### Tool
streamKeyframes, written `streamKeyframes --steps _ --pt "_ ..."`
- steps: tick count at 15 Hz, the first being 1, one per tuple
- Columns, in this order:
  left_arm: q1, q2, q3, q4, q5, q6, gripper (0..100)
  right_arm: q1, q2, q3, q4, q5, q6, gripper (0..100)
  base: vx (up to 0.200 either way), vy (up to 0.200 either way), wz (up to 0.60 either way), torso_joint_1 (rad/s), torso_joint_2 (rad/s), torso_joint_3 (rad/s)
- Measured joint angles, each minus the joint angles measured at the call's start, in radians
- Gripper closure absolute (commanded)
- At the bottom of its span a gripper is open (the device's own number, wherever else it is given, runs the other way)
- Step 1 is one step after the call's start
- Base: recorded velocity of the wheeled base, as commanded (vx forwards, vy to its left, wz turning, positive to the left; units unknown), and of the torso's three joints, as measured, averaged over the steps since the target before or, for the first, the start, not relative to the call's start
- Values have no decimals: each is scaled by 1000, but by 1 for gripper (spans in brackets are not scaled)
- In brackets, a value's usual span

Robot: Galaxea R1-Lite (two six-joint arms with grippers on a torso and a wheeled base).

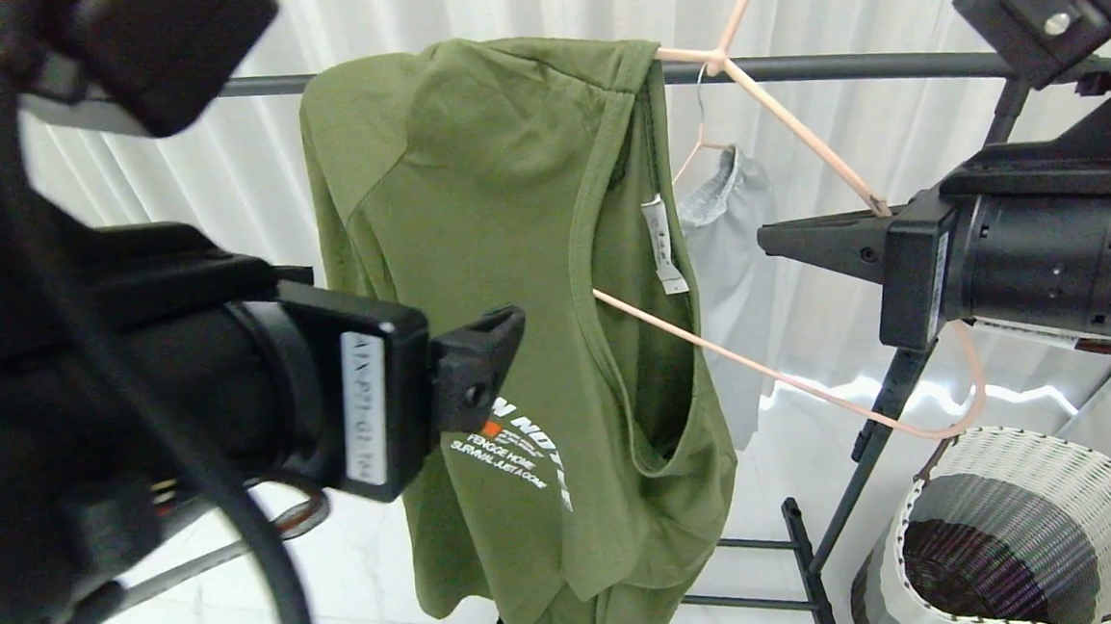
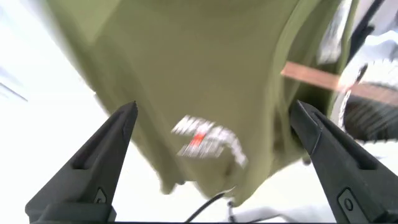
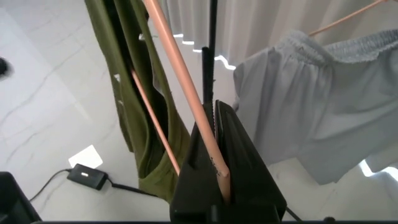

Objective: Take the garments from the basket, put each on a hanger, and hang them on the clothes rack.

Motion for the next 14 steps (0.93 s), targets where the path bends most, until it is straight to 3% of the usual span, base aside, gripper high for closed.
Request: streamKeyframes --steps 5,7,9,11,13,14 --pt "13 -211 129 0 -17 403 0 5 -46 66 30 1 -25 100 0 0 0 0 0 0" --pt "28 -261 166 0 -39 548 0 47 -76 97 56 1 -31 100 0 0 0 0 0 0" --pt "38 -280 183 -3 -111 630 0 98 -103 133 61 -10 -33 100 0 0 0 0 0 0" --pt "54 -274 185 -58 -127 702 0 132 -114 145 60 -44 -33 100 0 0 0 0 0 0" --pt "98 -259 184 -148 -173 853 0 144 -119 146 60 -48 -33 100 0 0 0 0 0 0" --pt "136 -251 186 -182 -243 903 0 146 -120 146 60 -48 -33 100 0 0 0 0 0 0"
